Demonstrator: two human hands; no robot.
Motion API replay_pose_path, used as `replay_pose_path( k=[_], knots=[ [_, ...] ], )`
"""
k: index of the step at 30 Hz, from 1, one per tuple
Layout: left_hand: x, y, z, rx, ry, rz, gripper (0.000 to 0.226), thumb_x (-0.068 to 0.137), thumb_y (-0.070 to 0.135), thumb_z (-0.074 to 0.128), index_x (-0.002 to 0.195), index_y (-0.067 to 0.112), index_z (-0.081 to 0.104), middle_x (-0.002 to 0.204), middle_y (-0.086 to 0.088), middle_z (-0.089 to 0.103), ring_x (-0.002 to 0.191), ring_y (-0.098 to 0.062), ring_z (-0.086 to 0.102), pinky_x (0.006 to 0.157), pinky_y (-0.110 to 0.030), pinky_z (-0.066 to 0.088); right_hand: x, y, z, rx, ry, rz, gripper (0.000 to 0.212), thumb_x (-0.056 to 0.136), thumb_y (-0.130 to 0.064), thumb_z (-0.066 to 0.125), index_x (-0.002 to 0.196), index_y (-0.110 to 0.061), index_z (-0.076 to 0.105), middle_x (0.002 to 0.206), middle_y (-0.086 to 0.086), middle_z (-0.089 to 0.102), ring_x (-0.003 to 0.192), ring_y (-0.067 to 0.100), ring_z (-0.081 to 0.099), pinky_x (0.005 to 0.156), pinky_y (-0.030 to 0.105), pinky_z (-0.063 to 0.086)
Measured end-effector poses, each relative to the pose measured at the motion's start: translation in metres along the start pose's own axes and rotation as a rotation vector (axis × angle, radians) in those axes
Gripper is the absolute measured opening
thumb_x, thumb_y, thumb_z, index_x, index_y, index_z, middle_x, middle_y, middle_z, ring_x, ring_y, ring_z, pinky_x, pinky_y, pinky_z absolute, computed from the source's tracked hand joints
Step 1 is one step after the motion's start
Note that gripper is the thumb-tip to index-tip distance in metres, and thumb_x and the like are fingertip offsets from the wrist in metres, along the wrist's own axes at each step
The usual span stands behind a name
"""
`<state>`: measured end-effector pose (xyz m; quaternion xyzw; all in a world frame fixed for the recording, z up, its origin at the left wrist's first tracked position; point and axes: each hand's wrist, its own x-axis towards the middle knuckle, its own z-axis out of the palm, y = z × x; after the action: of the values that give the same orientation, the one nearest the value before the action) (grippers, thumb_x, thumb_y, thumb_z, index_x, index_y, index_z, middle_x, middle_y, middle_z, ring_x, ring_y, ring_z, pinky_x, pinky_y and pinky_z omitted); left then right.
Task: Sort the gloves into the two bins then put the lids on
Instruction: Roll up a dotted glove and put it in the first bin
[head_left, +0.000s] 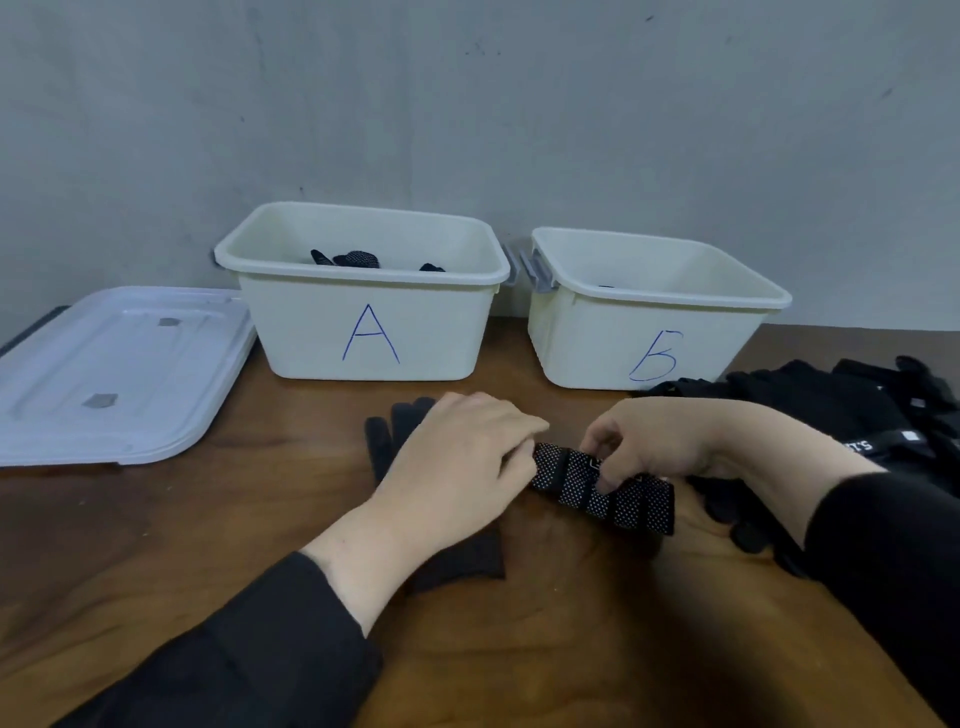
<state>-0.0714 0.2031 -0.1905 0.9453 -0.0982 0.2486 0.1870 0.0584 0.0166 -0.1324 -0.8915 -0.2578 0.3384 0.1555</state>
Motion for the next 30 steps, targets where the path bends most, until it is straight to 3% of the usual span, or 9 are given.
replay_pose_path(
  k=[4, 6, 10, 13, 17, 19, 24, 30],
  knots=[
    [-0.009, -0.039, -0.025, 0.056, 0.327, -0.074, 0.032, 0.095, 0.027, 0.046, 0.106, 0.014, 0.073, 0.1, 0.002, 0.071, 0.097, -0.019, 0.06, 0.089, -0.033, 0.04, -0.013, 0.003, -0.003, 0.295, 0.043, -0.02, 0.018, 0.086, -0.002, 0.072, 0.101, -0.01, 0.074, 0.096, 0.008, 0.077, 0.079, 0.017, 0.072, 0.064, 0.024, 0.055],
    [-0.013, -0.057, -0.035, 0.099, 0.395, -0.122, 0.032, 0.095, 0.027, 0.047, 0.106, 0.013, 0.073, 0.103, -0.001, 0.071, 0.101, -0.021, 0.06, 0.091, -0.034, 0.04, -0.018, -0.002, -0.012, 0.434, 0.061, -0.043, 0.018, 0.087, 0.003, 0.069, 0.104, -0.003, 0.071, 0.096, 0.011, 0.076, 0.074, 0.014, 0.071, 0.058, 0.02, 0.052],
    [-0.018, -0.082, -0.049, 0.151, 0.489, -0.165, 0.03, 0.093, 0.022, 0.05, 0.109, 0.012, 0.073, 0.109, -0.004, 0.068, 0.105, -0.024, 0.058, 0.092, -0.041, 0.04, -0.025, -0.03, -0.037, 0.627, 0.044, -0.169, 0.015, 0.089, 0.007, 0.06, 0.101, 0.004, 0.069, 0.093, 0.02, 0.071, 0.076, 0.023, 0.069, 0.064, 0.027, 0.057],
    [-0.018, -0.096, -0.056, 0.195, 0.531, -0.181, 0.03, 0.09, 0.018, 0.054, 0.114, 0.014, 0.071, 0.116, -0.003, 0.064, 0.11, -0.024, 0.055, 0.095, -0.038, 0.036, -0.027, -0.064, -0.059, 0.672, 0.08, -0.259, 0.013, 0.091, 0.006, 0.057, 0.098, 0.002, 0.068, 0.09, 0.018, 0.071, 0.074, 0.021, 0.069, 0.062, 0.028, 0.058],
    [-0.016, -0.113, -0.063, 0.214, 0.54, -0.219, 0.038, 0.087, 0.014, 0.056, 0.124, 0.013, 0.065, 0.132, -0.004, 0.058, 0.128, -0.024, 0.048, 0.107, -0.039, 0.031, -0.013, -0.11, -0.087, 0.704, 0.145, -0.306, 0.012, 0.093, 0.003, 0.058, 0.099, 0.002, 0.068, 0.101, 0.022, 0.073, 0.085, 0.025, 0.073, 0.069, 0.031, 0.06],
    [-0.014, -0.122, -0.066, 0.229, 0.535, -0.248, 0.042, 0.088, 0.014, 0.054, 0.13, 0.011, 0.061, 0.139, -0.004, 0.056, 0.135, -0.024, 0.044, 0.111, -0.046, 0.031, -0.002, -0.134, -0.096, 0.703, 0.202, -0.294, 0.013, 0.094, 0.004, 0.057, 0.09, 0.001, 0.069, 0.091, 0.02, 0.073, 0.071, 0.021, 0.072, 0.062, 0.027, 0.058],
    [-0.01, -0.14, -0.068, 0.282, 0.51, -0.256, 0.048, 0.09, 0.021, 0.046, 0.135, 0.01, 0.058, 0.147, -0.004, 0.05, 0.143, -0.021, 0.038, 0.119, -0.05, 0.022, 0.043, -0.183, -0.106, 0.667, 0.298, -0.246, 0.022, 0.095, 0.004, 0.06, 0.115, 0.011, 0.064, 0.103, 0.022, 0.071, 0.072, 0.021, 0.073, 0.062, 0.028, 0.061],
    [-0.012, -0.169, -0.078, 0.261, 0.67, -0.332, 0.045, 0.086, 0.012, 0.051, 0.129, 0.012, 0.062, 0.14, -0.004, 0.056, 0.138, -0.024, 0.042, 0.117, -0.054, 0.021, 0.105, -0.231, -0.094, 0.679, 0.275, -0.178, 0.005, 0.094, 0.006, 0.059, 0.097, 0.004, 0.064, 0.072, 0.012, 0.073, 0.056, 0.017, 0.071, 0.054, 0.028, 0.061]
  ],
)
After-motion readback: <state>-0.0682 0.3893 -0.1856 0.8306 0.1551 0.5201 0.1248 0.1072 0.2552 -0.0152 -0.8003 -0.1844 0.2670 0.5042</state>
